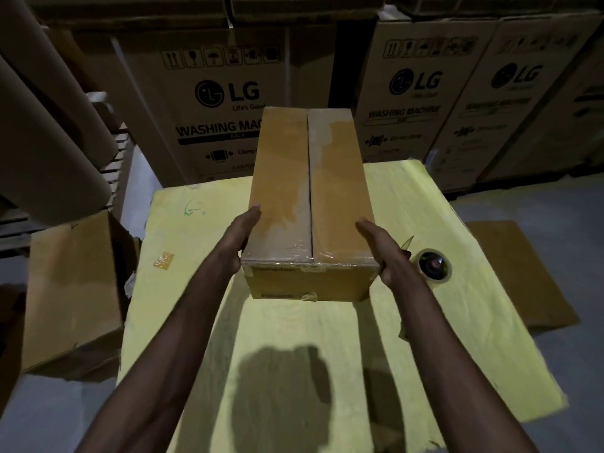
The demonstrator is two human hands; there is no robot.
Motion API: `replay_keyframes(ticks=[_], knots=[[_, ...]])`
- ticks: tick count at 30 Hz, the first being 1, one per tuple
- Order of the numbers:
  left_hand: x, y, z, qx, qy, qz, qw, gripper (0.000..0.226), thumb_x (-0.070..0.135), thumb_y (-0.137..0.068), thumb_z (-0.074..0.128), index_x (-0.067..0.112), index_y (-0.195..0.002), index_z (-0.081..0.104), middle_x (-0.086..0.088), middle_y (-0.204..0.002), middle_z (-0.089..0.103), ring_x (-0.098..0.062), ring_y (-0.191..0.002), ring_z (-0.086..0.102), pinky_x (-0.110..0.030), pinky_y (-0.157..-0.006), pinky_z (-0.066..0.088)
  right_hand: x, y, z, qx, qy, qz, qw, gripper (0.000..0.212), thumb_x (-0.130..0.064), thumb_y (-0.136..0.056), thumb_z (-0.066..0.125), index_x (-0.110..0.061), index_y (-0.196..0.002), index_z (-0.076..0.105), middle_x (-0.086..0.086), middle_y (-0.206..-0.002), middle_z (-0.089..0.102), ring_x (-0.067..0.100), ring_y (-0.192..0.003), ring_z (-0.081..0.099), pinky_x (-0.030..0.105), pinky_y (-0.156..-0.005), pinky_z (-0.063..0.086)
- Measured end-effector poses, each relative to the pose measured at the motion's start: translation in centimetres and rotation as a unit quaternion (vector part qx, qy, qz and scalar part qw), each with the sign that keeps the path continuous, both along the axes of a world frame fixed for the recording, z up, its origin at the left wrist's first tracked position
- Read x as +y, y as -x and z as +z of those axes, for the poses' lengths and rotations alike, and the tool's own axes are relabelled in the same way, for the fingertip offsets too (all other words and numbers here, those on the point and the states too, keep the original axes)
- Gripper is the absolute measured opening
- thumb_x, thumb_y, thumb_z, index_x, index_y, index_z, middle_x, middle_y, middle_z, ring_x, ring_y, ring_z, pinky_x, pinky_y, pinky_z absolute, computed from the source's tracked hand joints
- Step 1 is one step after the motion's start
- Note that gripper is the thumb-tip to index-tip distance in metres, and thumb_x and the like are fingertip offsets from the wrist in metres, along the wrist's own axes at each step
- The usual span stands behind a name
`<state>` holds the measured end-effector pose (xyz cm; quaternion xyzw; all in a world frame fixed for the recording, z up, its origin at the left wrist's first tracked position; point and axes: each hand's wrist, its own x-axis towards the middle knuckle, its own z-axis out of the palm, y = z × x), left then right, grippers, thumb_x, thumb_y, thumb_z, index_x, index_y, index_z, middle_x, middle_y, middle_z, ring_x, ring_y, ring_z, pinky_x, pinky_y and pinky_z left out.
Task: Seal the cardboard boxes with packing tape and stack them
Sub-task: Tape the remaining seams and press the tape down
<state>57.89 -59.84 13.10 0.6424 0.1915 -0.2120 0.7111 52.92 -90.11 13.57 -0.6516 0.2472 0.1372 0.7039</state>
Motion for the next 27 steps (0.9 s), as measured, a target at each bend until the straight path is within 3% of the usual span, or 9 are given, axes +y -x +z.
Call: replay_keyframes(ticks=[2, 5, 8, 10, 13, 16, 20, 27], knots=[[-0.3, -1.3, -1.5, -0.039, -0.033, -0.029, 0.998, 0.081, 0.070, -0.074, 0.082, 0.028, -0.140, 0.062, 0.000, -0.134, 0.070, -0.027, -0.130, 0.062, -0.048, -0.111, 0.048, 0.2, -2.3, 0.6, -0.006, 0.013, 0.042, 0.999, 0.061, -0.045, -0.100, 0.061, -0.018, -0.153, 0.046, -0.015, -0.144, 0.052, 0.004, -0.131, 0.046, 0.025, -0.110, 0.028], [-1.4, -0.7, -1.4, -0.102, -0.067, 0.001, 0.993, 0.064, 0.054, -0.080, 0.084, 0.023, -0.133, 0.065, -0.001, -0.121, 0.076, -0.023, -0.111, 0.073, -0.046, -0.101, 0.056, -0.1, -3.4, -1.0, -0.024, 0.095, 0.031, 0.995, 0.097, -0.062, -0.075, 0.081, -0.021, -0.154, 0.043, -0.004, -0.146, 0.058, 0.016, -0.128, 0.056, 0.035, -0.109, 0.042], [-1.9, -0.1, -1.4, -0.115, -0.084, 0.007, 0.990, 0.077, 0.067, -0.067, 0.085, 0.030, -0.132, 0.064, 0.002, -0.120, 0.075, -0.021, -0.108, 0.073, -0.046, -0.100, 0.057, -0.2, -3.0, -1.9, -0.023, 0.135, 0.020, 0.990, 0.124, -0.082, -0.049, 0.083, -0.029, -0.153, 0.043, -0.004, -0.142, 0.061, 0.023, -0.128, 0.057, 0.044, -0.111, 0.046], [-2.0, 0.2, -1.3, -0.116, -0.116, 0.014, 0.986, 0.086, 0.074, -0.061, 0.085, 0.033, -0.133, 0.063, 0.004, -0.121, 0.074, -0.021, -0.109, 0.071, -0.047, -0.101, 0.057, -0.6, -3.2, -2.3, -0.023, 0.129, 0.008, 0.991, 0.130, -0.087, -0.041, 0.082, -0.031, -0.152, 0.045, -0.004, -0.141, 0.062, 0.024, -0.127, 0.059, 0.046, -0.110, 0.048], [-2.7, 1.1, -0.8, -0.136, -0.172, 0.031, 0.975, 0.090, 0.076, -0.063, 0.083, 0.036, -0.139, 0.060, 0.005, -0.124, 0.072, -0.021, -0.112, 0.069, -0.047, -0.102, 0.056, -1.1, -3.1, -3.0, -0.033, 0.124, 0.008, 0.992, 0.129, -0.088, -0.039, 0.084, -0.034, -0.150, 0.046, -0.004, -0.140, 0.063, 0.024, -0.125, 0.061, 0.047, -0.108, 0.050], [-3.5, 2.2, -0.1, -0.152, -0.226, 0.051, 0.961, 0.083, 0.072, -0.071, 0.082, 0.037, -0.142, 0.057, 0.004, -0.127, 0.070, -0.024, -0.115, 0.066, -0.048, -0.104, 0.054, -1.2, -1.9, -2.1, -0.059, 0.101, 0.009, 0.993, 0.117, -0.077, -0.042, 0.091, -0.032, -0.143, 0.054, -0.007, -0.126, 0.070, 0.021, -0.115, 0.066, 0.046, -0.104, 0.054], [-4.5, 4.9, 0.8, -0.159, -0.238, 0.062, 0.956, 0.086, 0.076, -0.067, 0.081, 0.040, -0.142, 0.056, 0.007, -0.123, 0.071, -0.023, -0.112, 0.067, -0.049, -0.102, 0.056, -2.1, 0.7, 0.0, -0.081, 0.071, 0.030, 0.994, 0.100, -0.055, -0.056, 0.096, -0.029, -0.143, 0.055, -0.007, -0.120, 0.073, 0.018, -0.111, 0.068, 0.044, -0.101, 0.056], [-10.7, 8.3, 7.5, -0.231, -0.243, 0.084, 0.938, 0.079, 0.071, -0.068, 0.083, 0.036, -0.135, 0.063, 0.011, -0.115, 0.075, -0.017, -0.104, 0.072, -0.044, -0.096, 0.059, -9.2, 3.4, 7.1, -0.141, 0.047, 0.047, 0.988, 0.098, -0.051, -0.056, 0.098, -0.033, -0.142, 0.055, -0.008, -0.117, 0.075, 0.015, -0.109, 0.071, 0.040, -0.099, 0.057]])
